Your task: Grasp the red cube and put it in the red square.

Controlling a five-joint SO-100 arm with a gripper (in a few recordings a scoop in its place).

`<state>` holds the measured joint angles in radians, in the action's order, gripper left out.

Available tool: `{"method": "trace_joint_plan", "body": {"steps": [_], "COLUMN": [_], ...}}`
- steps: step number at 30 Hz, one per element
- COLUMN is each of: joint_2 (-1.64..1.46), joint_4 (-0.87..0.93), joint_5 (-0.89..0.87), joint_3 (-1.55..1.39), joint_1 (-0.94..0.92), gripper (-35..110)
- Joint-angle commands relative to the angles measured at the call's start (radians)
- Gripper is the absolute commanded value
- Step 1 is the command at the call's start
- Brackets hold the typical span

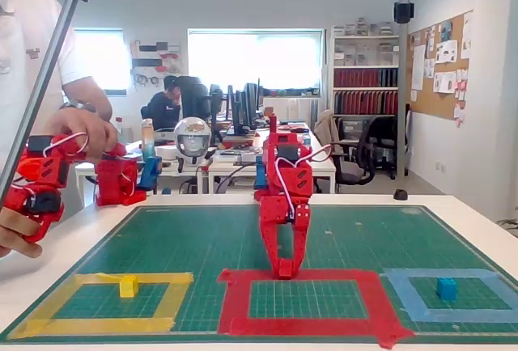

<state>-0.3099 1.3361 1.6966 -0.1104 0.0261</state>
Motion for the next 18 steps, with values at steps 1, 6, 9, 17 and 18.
{"method": "trace_joint_plan", "body": {"steps": [1,6,9,17,18], "joint_2": [-0.025,-0.008,0.0,0.015,0.017], "joint_4": [-0.018,-0.037,-0.038,-0.061,-0.072], "joint_5": [0.028,0.023,0.021,0.012,0.002], "joint_3": [0.054,0.06,0.066,0.067,0.067], "joint_1": [-0.002,-0.005,-0.008,-0.023,-0.025], "gripper": [0,0,0,5,7]}}
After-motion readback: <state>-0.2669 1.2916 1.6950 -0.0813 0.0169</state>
